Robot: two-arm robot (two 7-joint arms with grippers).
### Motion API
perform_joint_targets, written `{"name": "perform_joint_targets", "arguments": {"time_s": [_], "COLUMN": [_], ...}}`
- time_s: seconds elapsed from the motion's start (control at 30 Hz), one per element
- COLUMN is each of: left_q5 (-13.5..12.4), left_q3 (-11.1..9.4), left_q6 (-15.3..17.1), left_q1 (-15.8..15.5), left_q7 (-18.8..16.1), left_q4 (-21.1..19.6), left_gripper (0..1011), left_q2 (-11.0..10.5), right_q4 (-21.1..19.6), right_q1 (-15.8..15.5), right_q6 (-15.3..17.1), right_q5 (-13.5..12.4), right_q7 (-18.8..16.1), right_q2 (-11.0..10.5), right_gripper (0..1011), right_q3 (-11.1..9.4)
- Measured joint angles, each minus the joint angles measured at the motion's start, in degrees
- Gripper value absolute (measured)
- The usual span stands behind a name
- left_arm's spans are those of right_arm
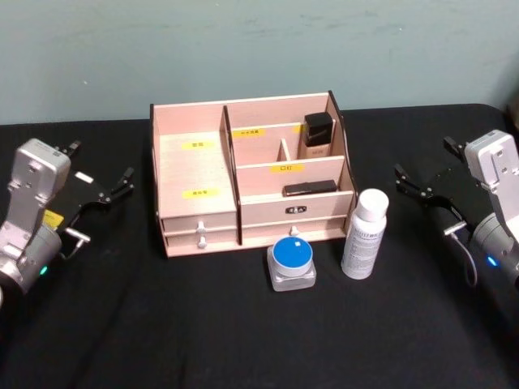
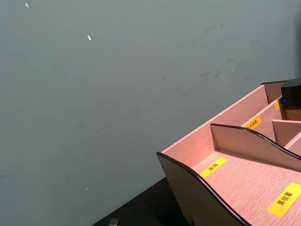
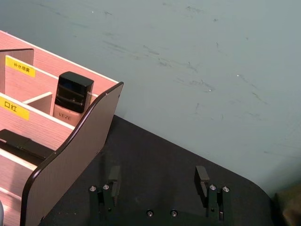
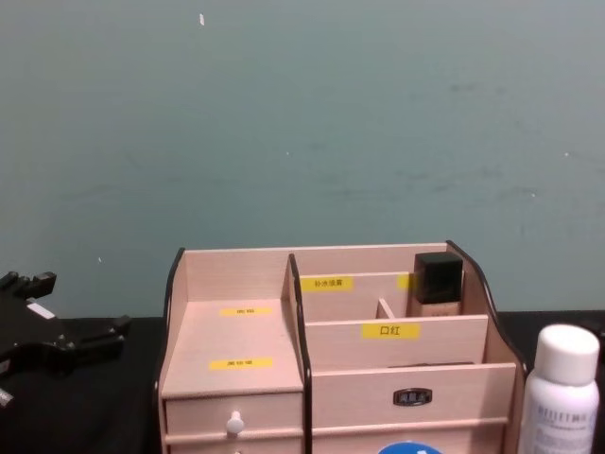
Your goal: Pick up the facial cleanser and watermelon frost from the table and place them into the tiered storage box.
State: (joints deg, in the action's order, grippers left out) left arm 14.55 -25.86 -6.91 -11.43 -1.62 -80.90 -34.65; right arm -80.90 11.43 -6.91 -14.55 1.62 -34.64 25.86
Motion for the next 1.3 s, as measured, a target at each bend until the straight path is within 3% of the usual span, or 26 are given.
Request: {"name": "perform_joint_targets", "arguments": {"time_s": [1.3], "left_q5": [0.0], "left_q3": [0.0], "left_q6": [0.0], "left_q1": [0.0], "left_q7": [0.0], "left_q4": [0.0], "left_gripper": [1010], "left_q2": [0.0], "right_q4": [0.0], "right_q1": [0.0], "right_q6": [0.0], "right_q5": [0.0], "right_q7": [0.0], "right_q2": [0.0], "right_gripper": [1000], "right_q3": [0.0]}}
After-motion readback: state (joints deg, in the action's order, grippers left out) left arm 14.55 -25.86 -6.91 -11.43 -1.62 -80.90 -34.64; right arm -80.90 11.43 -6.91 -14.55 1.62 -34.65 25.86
